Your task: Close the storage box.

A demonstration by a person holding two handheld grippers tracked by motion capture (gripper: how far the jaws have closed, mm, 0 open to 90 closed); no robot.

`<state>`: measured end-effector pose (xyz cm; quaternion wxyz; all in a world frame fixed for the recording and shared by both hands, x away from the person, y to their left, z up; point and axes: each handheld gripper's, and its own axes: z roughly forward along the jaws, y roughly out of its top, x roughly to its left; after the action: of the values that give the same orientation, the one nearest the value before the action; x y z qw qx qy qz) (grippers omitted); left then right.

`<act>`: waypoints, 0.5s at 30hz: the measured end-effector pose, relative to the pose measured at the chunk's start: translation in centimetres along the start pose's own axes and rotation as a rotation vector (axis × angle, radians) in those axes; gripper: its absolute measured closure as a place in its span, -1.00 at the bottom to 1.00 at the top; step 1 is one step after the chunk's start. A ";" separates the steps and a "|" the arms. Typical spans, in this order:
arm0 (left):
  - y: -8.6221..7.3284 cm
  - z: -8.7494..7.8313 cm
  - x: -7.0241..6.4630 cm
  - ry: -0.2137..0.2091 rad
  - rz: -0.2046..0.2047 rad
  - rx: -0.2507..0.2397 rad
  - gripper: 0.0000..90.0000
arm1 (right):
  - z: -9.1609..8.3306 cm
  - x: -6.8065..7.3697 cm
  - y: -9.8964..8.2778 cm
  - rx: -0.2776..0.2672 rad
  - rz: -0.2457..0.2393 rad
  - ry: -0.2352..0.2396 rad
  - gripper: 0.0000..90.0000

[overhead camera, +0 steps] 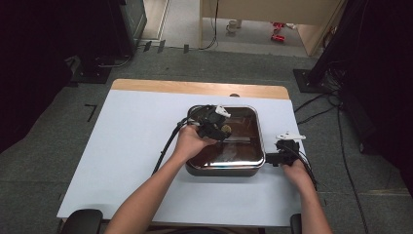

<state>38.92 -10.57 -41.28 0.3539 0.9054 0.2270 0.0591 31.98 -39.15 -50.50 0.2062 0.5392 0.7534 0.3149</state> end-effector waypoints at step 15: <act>-0.7 0.0 0.2 -0.002 -0.005 -0.014 0.31 | 0.0 0.0 0.0 0.002 0.000 0.000 -1.00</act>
<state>38.88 -10.01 -41.78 0.3607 0.9024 0.2283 0.0591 31.98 -39.15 -50.49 0.2056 0.5394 0.7537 0.3144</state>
